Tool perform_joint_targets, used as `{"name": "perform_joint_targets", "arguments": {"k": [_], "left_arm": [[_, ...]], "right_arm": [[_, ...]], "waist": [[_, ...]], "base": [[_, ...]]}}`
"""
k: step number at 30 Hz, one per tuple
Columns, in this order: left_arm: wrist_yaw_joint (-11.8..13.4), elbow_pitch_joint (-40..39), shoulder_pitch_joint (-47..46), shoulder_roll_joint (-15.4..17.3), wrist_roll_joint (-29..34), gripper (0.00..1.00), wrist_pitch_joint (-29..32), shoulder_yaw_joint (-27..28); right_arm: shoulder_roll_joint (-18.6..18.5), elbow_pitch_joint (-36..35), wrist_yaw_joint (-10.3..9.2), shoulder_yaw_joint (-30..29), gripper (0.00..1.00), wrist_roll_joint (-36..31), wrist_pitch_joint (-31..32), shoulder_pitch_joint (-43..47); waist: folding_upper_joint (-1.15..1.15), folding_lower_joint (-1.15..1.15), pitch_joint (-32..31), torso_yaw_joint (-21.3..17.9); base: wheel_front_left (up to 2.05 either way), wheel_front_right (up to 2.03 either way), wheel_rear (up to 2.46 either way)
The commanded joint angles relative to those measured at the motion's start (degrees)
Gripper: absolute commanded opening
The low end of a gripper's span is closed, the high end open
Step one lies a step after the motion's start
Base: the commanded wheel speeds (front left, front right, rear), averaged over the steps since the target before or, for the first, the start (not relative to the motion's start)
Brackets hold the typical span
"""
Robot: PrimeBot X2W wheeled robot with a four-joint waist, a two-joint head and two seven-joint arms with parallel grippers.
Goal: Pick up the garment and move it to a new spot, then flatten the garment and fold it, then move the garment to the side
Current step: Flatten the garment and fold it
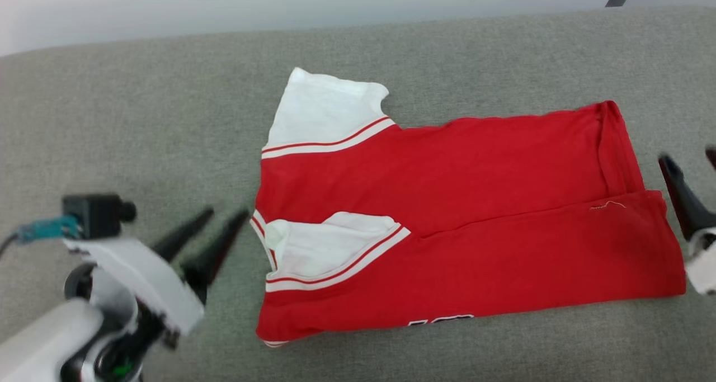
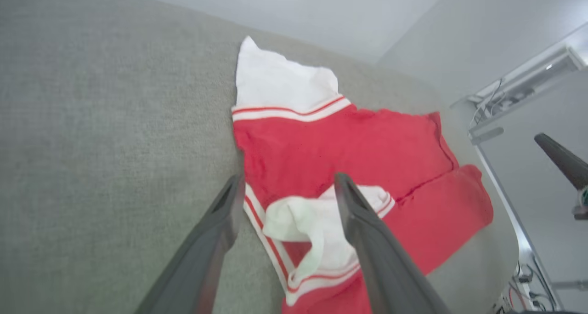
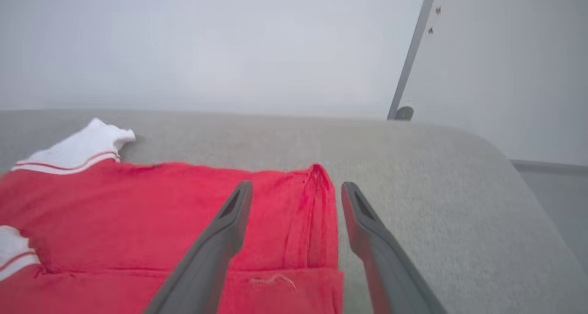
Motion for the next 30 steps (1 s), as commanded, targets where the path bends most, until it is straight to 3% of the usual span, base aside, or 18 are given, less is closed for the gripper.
{"name": "perform_joint_targets", "arguments": {"k": [1, 6, 14, 21, 27, 30], "left_arm": [[-0.70, 2.77, -1.40, -2.53, -1.20, 1.00, -2.44, 2.04], [-2.84, 13.96, -9.78, -6.41, 4.25, 1.00, -2.41, 1.92], [-8.69, 35.07, -28.13, -11.12, 12.13, 1.00, 7.16, -1.70], [-15.06, 51.00, -39.44, -14.00, 12.82, 1.00, 26.72, -7.30], [-16.68, 57.57, -43.63, -14.04, 11.71, 1.00, 37.12, -9.11], [-17.12, 59.95, -45.30, -13.78, 12.99, 1.00, 37.61, -9.92]], "right_arm": [[2.78, -0.37, -0.04, -0.82, 1.00, -3.22, -5.24, -1.50], [9.61, 0.37, -0.04, -0.64, 1.00, -8.31, -14.25, -3.73], [14.95, -1.21, -0.04, 0.93, 1.00, -9.42, -17.91, -5.76], [16.37, -1.61, -0.04, 1.31, 1.00, -7.59, -17.94, -4.52], [15.48, -1.03, -0.04, 4.59, 1.00, -6.80, -17.10, -5.27], [14.95, -1.35, -0.04, 5.90, 1.00, -5.92, -16.68, -6.04]], "waist": [[0.00, 0.00, 0.06, -0.52], [0.00, 0.00, 1.44, -2.85], [0.00, 0.00, 5.30, -10.55], [0.00, 0.00, 7.57, -15.59], [0.00, 0.00, 8.46, -19.36], [0.00, 0.00, 9.26, -20.96]], "base": [[0.00, 0.00, 0.00], [0.00, 0.00, 0.00], [0.00, 0.00, 0.00], [0.00, 0.00, 0.00], [0.00, 0.00, 0.00], [0.00, 0.00, 0.00]]}}
